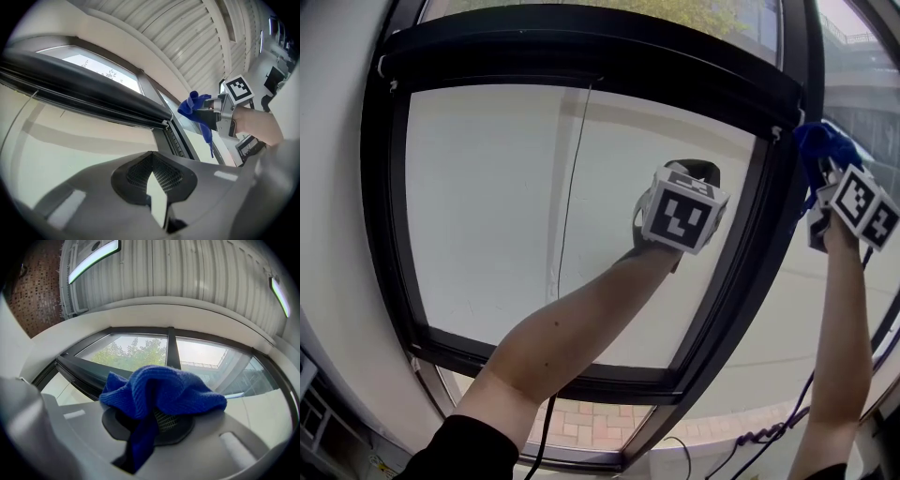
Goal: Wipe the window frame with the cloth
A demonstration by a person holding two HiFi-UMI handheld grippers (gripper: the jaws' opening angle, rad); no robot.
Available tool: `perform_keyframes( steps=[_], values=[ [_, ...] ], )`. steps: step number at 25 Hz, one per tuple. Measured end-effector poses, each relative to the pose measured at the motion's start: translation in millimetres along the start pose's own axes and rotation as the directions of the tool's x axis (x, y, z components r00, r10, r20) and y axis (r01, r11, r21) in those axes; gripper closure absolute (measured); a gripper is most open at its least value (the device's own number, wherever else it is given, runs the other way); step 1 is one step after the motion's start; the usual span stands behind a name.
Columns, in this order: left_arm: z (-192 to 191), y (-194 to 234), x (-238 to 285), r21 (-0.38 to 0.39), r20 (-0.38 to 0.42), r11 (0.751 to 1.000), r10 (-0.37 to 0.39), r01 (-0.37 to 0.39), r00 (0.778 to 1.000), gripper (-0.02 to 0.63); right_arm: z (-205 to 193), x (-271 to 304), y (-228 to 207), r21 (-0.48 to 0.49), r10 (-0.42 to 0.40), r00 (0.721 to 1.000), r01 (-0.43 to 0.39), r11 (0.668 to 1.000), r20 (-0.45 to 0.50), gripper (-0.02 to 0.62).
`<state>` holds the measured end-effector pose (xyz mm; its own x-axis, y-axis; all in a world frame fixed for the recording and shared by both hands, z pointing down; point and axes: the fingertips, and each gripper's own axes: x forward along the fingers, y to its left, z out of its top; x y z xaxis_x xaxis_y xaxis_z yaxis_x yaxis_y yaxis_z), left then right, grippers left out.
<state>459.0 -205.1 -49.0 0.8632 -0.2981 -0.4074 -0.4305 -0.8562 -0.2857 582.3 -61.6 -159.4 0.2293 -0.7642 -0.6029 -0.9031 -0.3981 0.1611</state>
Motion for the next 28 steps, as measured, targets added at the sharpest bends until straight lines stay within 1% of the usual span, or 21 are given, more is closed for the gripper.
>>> perform_keyframes(
  steps=[2,4,5,7,8,10,11,13,19,25,28],
  values=[
    [3.2,3.3,3.4,-0.004,-0.001,1.0,0.028,-0.028,1.0,0.615,-1.5,4.4,2.4,-0.005,0.003,1.0,-0.003,1.0,-0.003,0.54],
    [7.5,6.2,5.7,0.01,0.004,0.999,0.053,-0.053,0.999,0.615,9.1,8.1,16.1,-0.059,0.036,0.999,-0.034,0.998,0.03,0.54],
    [8.6,6.3,6.7,0.037,0.004,0.997,0.063,-0.063,0.998,0.615,10.0,12.1,20.3,-0.083,0.051,0.998,-0.048,0.995,0.036,0.54],
    [8.6,5.7,9.0,0.103,0.001,0.992,0.076,-0.076,0.997,0.615,-0.5,26.4,20.3,-0.12,0.077,0.997,-0.074,0.99,0.021,0.54],
    [7.7,6.2,10.0,0.119,0.001,0.99,0.081,-0.08,0.997,0.615,-6.9,34.2,20.5,-0.136,0.09,0.996,-0.088,0.987,0.011,0.54],
    [5.5,8.3,12.7,0.099,-0.001,0.991,0.086,-0.085,0.996,0.615,-16.2,46.0,21.2,-0.129,0.109,0.994,-0.109,0.986,-0.005,0.54],
    [5.3,9.3,14.5,0.084,-0.001,0.993,0.087,-0.087,0.996,0.615,-19.5,50.4,20.1,-0.105,0.115,0.993,-0.115,0.988,-0.01,0.54],
    [4.9,11.7,17.2,0.08,0.001,0.993,0.092,-0.091,0.996,0.615,-25.5,58.1,18.6,-0.069,0.122,0.992,-0.122,0.99,-0.014,0.54],
    [-3.3,26.7,26.0,0.068,-0.006,0.99,0.127,-0.126,0.992,0.615,-32.0,68.1,16.5,-0.072,0.12,0.993,-0.119,0.99,0.003,0.54],
    [-11.3,29.8,35.4,0.059,-0.017,0.99,0.126,-0.125,0.992,0.614,-31.0,68.1,19.1,-0.07,0.141,0.99,-0.14,0.988,0.002,0.54],
    [-12.2,25.5,37.8,0.059,-0.017,0.991,0.117,-0.116,0.993,0.615,-39.9,71.1,19.5,-0.054,0.147,0.989,-0.148,0.988,-0.016,0.54]
  ],
)
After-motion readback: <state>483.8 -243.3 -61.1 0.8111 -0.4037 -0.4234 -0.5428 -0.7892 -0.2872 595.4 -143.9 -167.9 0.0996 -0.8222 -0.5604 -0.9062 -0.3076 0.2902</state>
